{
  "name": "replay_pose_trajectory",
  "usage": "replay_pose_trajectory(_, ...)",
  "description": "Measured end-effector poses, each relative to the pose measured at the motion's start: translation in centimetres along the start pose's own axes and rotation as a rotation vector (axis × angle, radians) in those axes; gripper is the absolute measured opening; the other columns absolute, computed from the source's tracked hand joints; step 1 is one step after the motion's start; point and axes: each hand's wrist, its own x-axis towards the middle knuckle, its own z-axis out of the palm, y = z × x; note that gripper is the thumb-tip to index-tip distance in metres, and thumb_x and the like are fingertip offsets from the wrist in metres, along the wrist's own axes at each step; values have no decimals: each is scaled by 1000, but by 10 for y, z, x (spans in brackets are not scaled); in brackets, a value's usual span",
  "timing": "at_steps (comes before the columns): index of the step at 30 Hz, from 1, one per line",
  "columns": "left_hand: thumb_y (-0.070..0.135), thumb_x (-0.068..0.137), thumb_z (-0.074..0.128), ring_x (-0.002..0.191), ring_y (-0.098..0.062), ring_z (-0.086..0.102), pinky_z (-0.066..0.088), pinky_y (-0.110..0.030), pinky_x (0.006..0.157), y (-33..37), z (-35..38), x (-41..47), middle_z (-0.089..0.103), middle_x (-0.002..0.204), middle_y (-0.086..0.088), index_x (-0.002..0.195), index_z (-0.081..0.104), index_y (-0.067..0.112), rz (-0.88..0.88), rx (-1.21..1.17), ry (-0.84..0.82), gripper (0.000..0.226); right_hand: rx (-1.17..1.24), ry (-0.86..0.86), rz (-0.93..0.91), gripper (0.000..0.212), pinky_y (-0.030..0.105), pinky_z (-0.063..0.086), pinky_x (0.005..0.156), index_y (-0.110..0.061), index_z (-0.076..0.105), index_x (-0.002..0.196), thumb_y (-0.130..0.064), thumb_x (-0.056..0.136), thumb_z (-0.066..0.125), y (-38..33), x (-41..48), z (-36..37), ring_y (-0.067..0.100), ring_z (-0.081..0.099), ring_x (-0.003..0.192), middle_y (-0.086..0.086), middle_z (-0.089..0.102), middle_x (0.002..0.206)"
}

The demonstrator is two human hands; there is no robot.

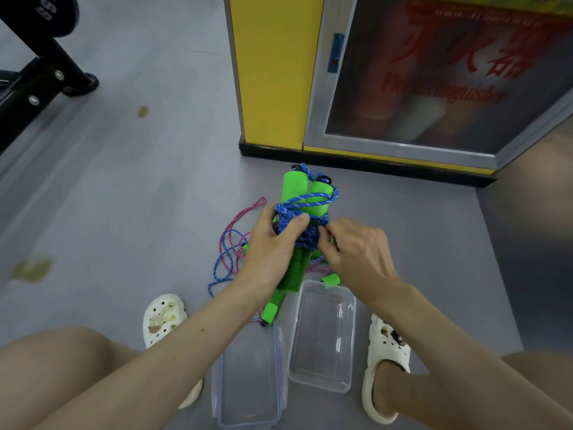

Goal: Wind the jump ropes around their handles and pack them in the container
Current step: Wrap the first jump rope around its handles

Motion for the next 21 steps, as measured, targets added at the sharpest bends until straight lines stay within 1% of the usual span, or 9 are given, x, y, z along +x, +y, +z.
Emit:
replay_pose_trajectory(4,17,92,59,78,-15,70,57,-29,66,8,-1,2,73,89,-4,103,64,12,-74,-33,17,13,-7,11,4,33,22,21,38,-9,47,53,-14,85,48,-4,0,-2,12,24,42,1,40,46)
replay_pose_trajectory(8,15,92,58,60,-18,67,55,-28,51,19,-5,2,71,77,-10,97,64,6,-207,-122,-7,13,13,15,-11,31,20,22,41,-9,47,53,-13,84,50,-5,1,-6,10,25,45,-1,39,47)
replay_pose_trajectory(12,19,91,59,60,-27,65,56,-35,55,24,-12,3,70,77,-16,94,64,3,-408,-181,-39,17,23,-19,-32,30,23,27,39,-10,46,55,-11,84,53,-2,-3,-11,10,27,46,-3,37,50)
replay_pose_trajectory(14,23,90,58,64,-27,64,57,-35,59,23,-14,4,70,86,-18,100,64,4,-500,-229,-68,22,22,-21,-66,31,24,26,40,-11,46,55,-10,85,54,0,-4,-14,10,26,48,-5,33,53)
replay_pose_trajectory(16,26,89,59,71,-28,65,57,-38,69,20,-17,7,69,99,-20,109,64,4,-566,-282,-98,31,19,-15,-110,31,22,23,43,-11,45,56,-8,84,58,0,-5,-18,11,24,50,-8,28,59)
replay_pose_trajectory(17,27,88,59,73,-28,65,56,-39,72,20,-18,8,69,100,-20,110,64,4,-588,-306,-111,33,13,-6,-123,31,21,21,45,-11,46,57,-8,84,60,0,-6,-20,11,23,52,-8,26,61)
replay_pose_trajectory(18,28,88,58,71,-27,66,57,-38,71,19,-19,9,70,97,-19,107,65,4,-606,-329,-124,32,12,-5,-123,31,20,20,47,-11,46,57,-7,83,61,0,-7,-20,11,23,52,-8,26,62)
replay_pose_trajectory(20,29,89,57,68,-26,66,57,-37,68,17,-18,9,70,93,-17,104,65,3,-614,-341,-144,31,75,-35,-51,30,20,22,46,-11,46,57,-7,83,62,2,-10,-20,10,24,51,-9,27,59)
replay_pose_trajectory(21,29,89,57,70,-27,66,57,-40,73,15,-17,10,70,96,-19,107,65,2,-597,-316,-145,33,157,-60,28,28,18,24,46,-10,48,58,-6,82,62,4,-12,-20,8,26,49,-10,29,57)
